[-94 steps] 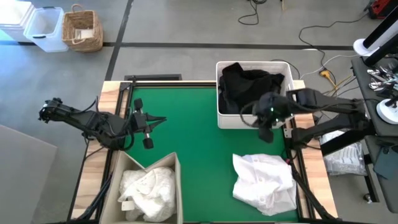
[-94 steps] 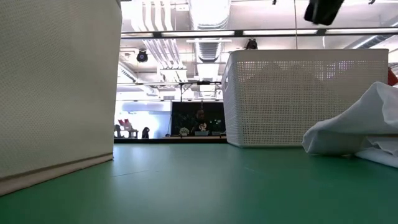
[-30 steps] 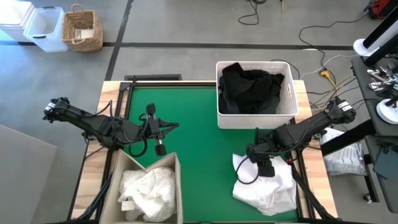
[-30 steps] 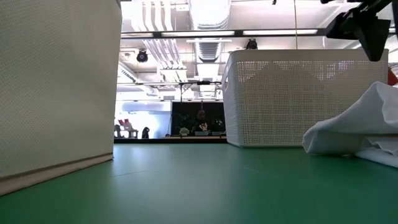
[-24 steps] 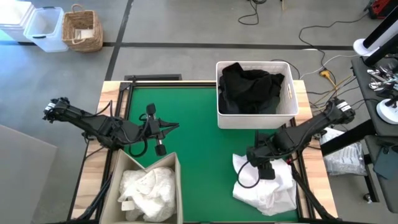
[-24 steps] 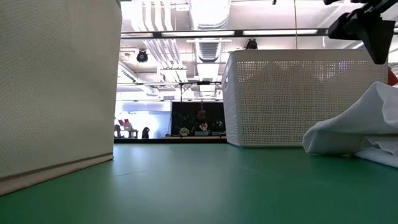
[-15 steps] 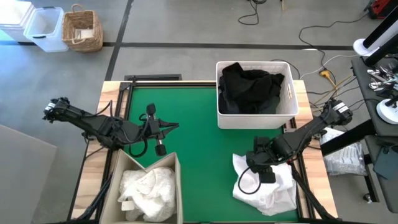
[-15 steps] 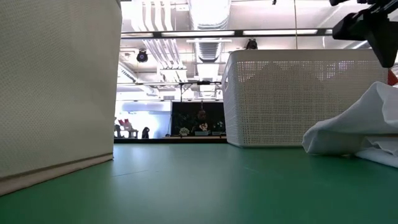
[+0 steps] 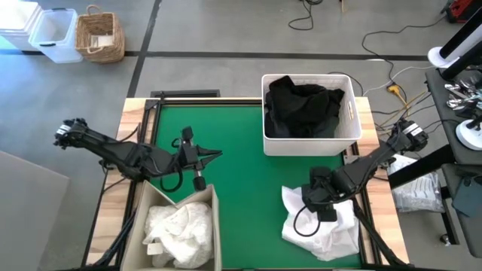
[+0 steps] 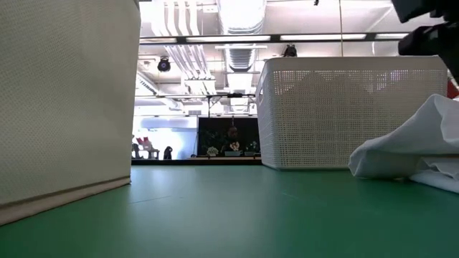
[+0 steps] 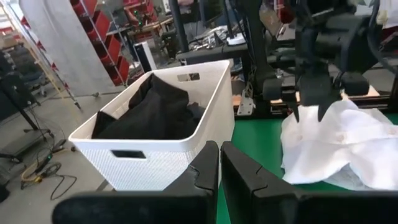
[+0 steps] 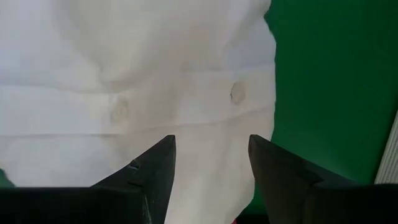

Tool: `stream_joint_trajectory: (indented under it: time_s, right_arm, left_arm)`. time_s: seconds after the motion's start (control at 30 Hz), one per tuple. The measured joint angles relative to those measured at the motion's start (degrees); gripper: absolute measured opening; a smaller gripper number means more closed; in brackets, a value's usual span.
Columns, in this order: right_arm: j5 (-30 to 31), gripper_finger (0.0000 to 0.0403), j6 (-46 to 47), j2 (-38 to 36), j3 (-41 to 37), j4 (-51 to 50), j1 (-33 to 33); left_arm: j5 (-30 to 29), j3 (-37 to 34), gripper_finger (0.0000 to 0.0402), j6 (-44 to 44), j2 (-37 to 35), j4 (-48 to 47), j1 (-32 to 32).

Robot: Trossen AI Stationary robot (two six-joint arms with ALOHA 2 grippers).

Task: Sort clothes
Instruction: Put the white polo shirt into the bottom left white bin

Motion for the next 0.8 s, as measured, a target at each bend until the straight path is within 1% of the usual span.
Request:
stream_joint_trajectory:
  time_s: [0.13,0.2,0.33,0.43,0.53,0.63,0.8]
  right_arm:
    - [-0.04,0.0196,1.18,-0.68,-1.00,0.06,1.19]
    - [-0.02,0.0193,1.83,-1.45,-1.00,0.44,1.84]
    - [1.38,0.0188,3.34,-3.75,-0.89,0.38,2.97]
    - [3.38,0.0186,3.57,-5.79,-1.08,0.36,3.84]
    - [4.27,0.0184,4.28,-7.58,-1.64,0.29,4.53]
    - [4.47,0.0186,5.31,-9.27,-2.66,0.30,5.57]
    - [4.43,0.0185,8.07,-12.23,-4.45,0.03,7.47]
  left_arm:
    - [0.57,0.00,0.0000,2.73,2.37,4.74,0.00]
    - [1.96,0.56,0.0000,4.11,4.08,6.47,0.00]
    - [3.26,5.19,0.0000,4.98,8.84,6.26,-0.07]
    - [4.69,10.58,0.0000,5.02,13.59,3.35,-0.25]
    - [4.85,16.50,0.0000,5.05,19.13,-2.03,-0.52]
    - [4.80,21.94,0.0000,5.56,24.22,-5.11,-0.63]
    - [4.35,28.10,0.0000,8.45,30.83,-9.04,-0.57]
